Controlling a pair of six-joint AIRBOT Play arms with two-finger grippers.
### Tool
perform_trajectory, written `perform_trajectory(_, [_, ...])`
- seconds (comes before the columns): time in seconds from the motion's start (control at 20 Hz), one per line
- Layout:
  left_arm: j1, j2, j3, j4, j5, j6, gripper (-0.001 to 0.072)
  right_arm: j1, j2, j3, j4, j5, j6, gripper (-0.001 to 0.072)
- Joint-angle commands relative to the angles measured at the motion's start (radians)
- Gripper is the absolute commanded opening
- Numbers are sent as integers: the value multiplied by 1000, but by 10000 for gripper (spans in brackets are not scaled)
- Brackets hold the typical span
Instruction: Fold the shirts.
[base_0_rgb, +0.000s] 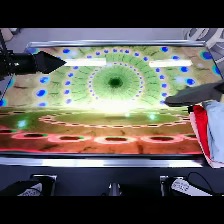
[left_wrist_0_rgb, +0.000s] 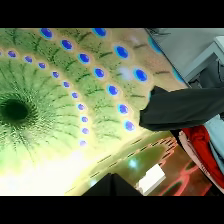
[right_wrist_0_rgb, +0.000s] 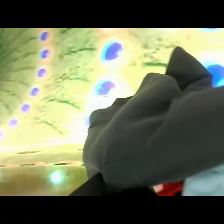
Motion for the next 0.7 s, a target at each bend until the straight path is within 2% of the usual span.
perform_trajectory(0.0, [0,-1,0,4,-2,1,23,-209,38,10,-6,75,3,18])
perform_trajectory(0.1, [0,-1,0,4,-2,1,24,-296,55,10,0,74,11,18])
perform_trajectory(0.3, [0,-1,0,4,-2,2,23,-444,92,10,3,32,98,18])
perform_trajectory(0.4, [0,-1,0,4,-2,2,24,-491,104,10,-18,71,97,18])
perform_trajectory(0.65, [0,-1,0,4,-1,5,24,-499,108,-19,-299,216,135,18])
